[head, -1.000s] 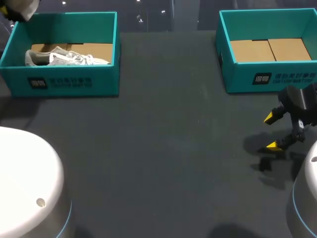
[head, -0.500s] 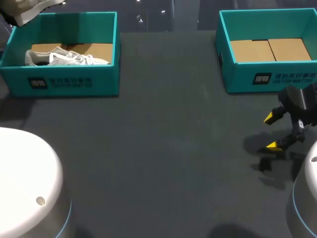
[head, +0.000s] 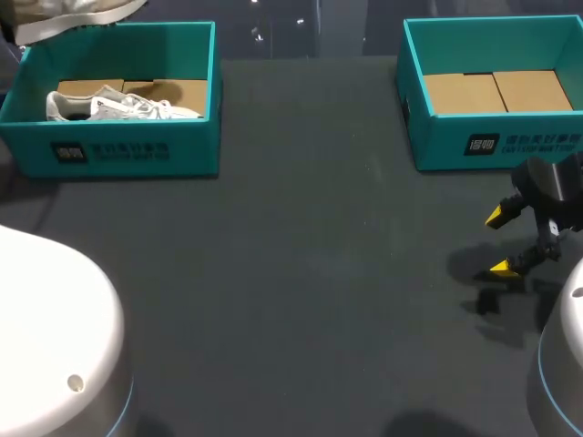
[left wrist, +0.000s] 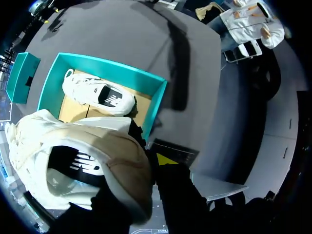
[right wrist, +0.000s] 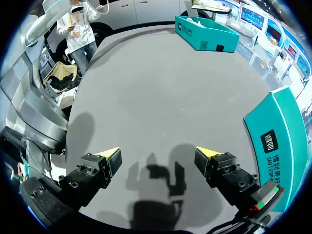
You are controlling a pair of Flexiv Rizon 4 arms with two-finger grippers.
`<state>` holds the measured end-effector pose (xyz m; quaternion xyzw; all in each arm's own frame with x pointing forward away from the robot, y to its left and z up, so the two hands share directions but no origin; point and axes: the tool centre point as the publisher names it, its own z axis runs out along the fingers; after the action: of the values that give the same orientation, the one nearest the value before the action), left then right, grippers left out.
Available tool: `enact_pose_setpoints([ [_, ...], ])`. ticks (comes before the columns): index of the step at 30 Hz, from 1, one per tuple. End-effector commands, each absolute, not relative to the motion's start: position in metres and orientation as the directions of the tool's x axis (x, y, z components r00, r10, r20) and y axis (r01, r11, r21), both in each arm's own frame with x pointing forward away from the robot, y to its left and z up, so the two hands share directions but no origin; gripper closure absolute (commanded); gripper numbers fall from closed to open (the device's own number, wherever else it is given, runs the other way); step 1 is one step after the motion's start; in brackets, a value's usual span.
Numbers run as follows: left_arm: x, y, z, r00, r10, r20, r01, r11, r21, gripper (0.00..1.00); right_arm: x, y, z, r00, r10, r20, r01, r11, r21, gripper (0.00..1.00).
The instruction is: Take the shoe out of the shoebox, open the shoe tongue, remove and reinsert the insole, then place the shoe into the shoebox
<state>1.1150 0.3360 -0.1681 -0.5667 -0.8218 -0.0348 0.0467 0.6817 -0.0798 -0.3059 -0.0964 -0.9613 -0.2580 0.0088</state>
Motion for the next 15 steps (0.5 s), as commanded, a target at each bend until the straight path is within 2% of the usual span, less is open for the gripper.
enact_pose_setpoints([
  [1,1.124,0.337,-0.172,-0.311,0.939,0.144,0.95,0.308,0.049,1.0,0.68,-0.079,-0.306,-0.981,0.183,0.065,0.191,0.849,0.492,0.0],
  [6,1.138,0.338,-0.181,-0.168,0.977,0.134,0.983,0.156,0.093,1.0,0.68,-0.079,-0.306,-0.981,0.183,0.065,0.191,0.849,0.492,0.0],
  [15,1.141,0.339,-0.181,-0.18,0.975,0.13,0.979,0.165,0.117,1.0,0.68,-0.079,-0.306,-0.981,0.183,0.065,0.191,0.849,0.492,0.0],
])
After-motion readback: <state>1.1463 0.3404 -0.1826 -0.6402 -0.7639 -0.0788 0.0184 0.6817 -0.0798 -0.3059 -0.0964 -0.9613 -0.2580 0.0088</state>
